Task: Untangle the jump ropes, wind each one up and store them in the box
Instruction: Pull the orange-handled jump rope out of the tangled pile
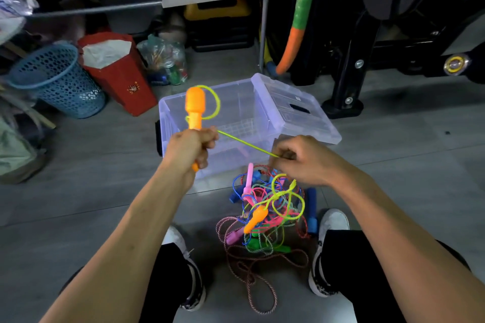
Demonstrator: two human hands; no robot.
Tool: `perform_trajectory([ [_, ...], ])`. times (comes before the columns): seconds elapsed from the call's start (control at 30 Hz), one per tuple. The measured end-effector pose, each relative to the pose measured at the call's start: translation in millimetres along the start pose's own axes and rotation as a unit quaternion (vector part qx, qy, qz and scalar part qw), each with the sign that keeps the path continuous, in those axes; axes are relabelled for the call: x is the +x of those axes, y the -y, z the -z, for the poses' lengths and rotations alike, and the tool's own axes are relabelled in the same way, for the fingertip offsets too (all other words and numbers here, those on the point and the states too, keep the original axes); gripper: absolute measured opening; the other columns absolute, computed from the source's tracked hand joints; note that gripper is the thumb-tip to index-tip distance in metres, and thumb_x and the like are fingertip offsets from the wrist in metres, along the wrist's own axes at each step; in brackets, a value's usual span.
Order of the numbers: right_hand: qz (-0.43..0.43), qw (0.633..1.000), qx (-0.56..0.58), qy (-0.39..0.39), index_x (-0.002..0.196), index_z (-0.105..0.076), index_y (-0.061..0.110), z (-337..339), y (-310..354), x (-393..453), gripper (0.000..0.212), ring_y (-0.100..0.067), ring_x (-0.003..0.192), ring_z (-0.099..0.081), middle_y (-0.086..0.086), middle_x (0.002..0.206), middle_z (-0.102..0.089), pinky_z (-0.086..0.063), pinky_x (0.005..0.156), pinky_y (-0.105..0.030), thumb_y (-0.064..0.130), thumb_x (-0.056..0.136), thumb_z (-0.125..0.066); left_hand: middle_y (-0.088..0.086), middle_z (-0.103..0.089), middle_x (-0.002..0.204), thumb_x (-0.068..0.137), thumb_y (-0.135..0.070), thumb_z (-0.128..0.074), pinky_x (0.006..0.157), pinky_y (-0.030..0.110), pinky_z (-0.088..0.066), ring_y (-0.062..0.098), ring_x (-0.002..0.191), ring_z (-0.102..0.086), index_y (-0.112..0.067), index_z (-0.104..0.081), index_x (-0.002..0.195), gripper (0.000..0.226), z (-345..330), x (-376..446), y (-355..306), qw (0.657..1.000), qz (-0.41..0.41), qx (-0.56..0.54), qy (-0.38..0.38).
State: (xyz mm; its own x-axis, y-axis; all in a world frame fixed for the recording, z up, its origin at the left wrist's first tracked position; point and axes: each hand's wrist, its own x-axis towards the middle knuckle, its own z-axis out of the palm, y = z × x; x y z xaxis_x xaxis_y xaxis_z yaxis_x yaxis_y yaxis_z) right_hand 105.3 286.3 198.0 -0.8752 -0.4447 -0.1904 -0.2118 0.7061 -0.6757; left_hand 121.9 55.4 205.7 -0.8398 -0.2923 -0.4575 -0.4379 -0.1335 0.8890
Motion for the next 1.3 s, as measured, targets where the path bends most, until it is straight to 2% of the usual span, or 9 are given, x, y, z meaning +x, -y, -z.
perform_trajectory([
  [0.1,-0.021,1.0,0.008,-0.013,0.065,-0.063,0.019,8,-8,-4,0.021,-0.003,0.049,-0.045,0.009,0.049,-0.052,-0.038,0.055,-0.028,0.021,0.086,-0.062,-0.003,-0.047,0.062,0.092,-0.01,-0.052,0.035,0.014,-0.02,0.005,0.033,-0.025,-0.014,-0.06,0.081,0.014,14,13,-4,0.995,0.047,-0.082,-0.034],
  [0.2,0.004,0.998,0.053,-0.037,0.077,-0.068,0.016,9,-8,-12,0.019,-0.001,0.046,-0.042,0.015,0.049,-0.051,-0.032,0.051,-0.019,0.017,0.093,-0.057,-0.001,-0.06,0.053,0.087,-0.014,-0.061,0.037,0.014,-0.022,0.008,0.035,-0.026,-0.013,-0.065,0.09,0.005,11,7,5,0.986,0.057,0.16,-0.002],
  [0.37,0.077,0.997,0.004,-0.012,0.075,-0.06,0.026,-3,-1,-11,0.023,-0.02,0.06,-0.055,0.0,0.063,-0.058,-0.046,0.058,-0.04,0.029,0.097,-0.052,0.012,-0.065,0.062,0.091,-0.022,-0.063,0.039,0.017,-0.02,0.011,0.035,-0.023,-0.018,-0.064,0.112,0.021,-15,-23,8,0.965,0.009,0.175,0.193],
  [0.47,0.093,0.996,0.009,-0.002,0.073,-0.057,0.032,-9,8,-9,0.026,-0.018,0.058,-0.052,0.002,0.062,-0.056,-0.044,0.056,-0.038,0.033,0.098,-0.05,0.011,-0.065,0.062,0.093,-0.032,-0.061,0.04,0.019,-0.019,0.011,0.034,-0.023,-0.015,-0.069,0.1,0.02,-23,-36,8,0.947,-0.015,0.208,0.245],
  [0.73,0.041,0.999,0.026,-0.006,0.076,-0.063,0.016,-5,-5,-7,0.025,-0.007,0.054,-0.05,0.002,0.061,-0.062,-0.042,0.056,-0.032,0.031,0.095,-0.057,0.0,-0.047,0.05,0.089,-0.018,-0.06,0.035,0.017,-0.017,0.01,0.032,-0.021,-0.015,-0.05,0.072,0.02,-2,-12,-4,0.995,0.028,-0.093,0.029],
  [0.87,0.062,0.997,0.022,-0.044,0.08,-0.066,0.016,1,-4,-11,0.021,-0.003,0.05,-0.043,0.007,0.058,-0.057,-0.033,0.051,-0.021,0.025,0.096,-0.056,0.004,-0.062,0.053,0.087,-0.024,-0.062,0.037,0.016,-0.023,0.013,0.036,-0.025,-0.015,-0.062,0.092,0.01,2,-12,4,0.976,0.045,0.21,0.038],
  [1.0,0.072,0.997,0.019,-0.022,0.078,-0.065,0.021,0,3,-9,0.022,-0.003,0.051,-0.049,0.01,0.057,-0.056,-0.032,0.05,-0.018,0.028,0.097,-0.056,0.009,-0.06,0.055,0.091,-0.028,-0.062,0.038,0.017,-0.021,0.013,0.036,-0.022,-0.024,-0.066,0.111,0.021,-10,-23,3,0.971,0.008,0.165,0.172],
  [1.1,0.092,0.995,0.025,-0.021,0.082,-0.068,0.017,-6,12,-7,0.025,-0.021,0.06,-0.056,-0.003,0.064,-0.06,-0.039,0.055,-0.035,0.033,0.097,-0.055,0.01,-0.062,0.06,0.093,-0.034,-0.061,0.039,0.018,-0.021,0.013,0.037,-0.024,-0.019,-0.07,0.098,0.018,-19,-31,5,0.949,-0.022,0.199,0.242],
  [1.3,0.044,0.998,0.039,-0.028,0.074,-0.065,0.015,-7,10,-5,0.026,-0.015,0.054,-0.051,-0.004,0.062,-0.06,-0.04,0.055,-0.033,0.034,0.092,-0.063,0.0,-0.044,0.052,0.089,-0.03,-0.068,0.04,0.021,-0.022,0.014,0.042,-0.028,-0.015,-0.06,0.075,0.021,-21,-24,7,0.975,-0.059,0.168,0.13],
])
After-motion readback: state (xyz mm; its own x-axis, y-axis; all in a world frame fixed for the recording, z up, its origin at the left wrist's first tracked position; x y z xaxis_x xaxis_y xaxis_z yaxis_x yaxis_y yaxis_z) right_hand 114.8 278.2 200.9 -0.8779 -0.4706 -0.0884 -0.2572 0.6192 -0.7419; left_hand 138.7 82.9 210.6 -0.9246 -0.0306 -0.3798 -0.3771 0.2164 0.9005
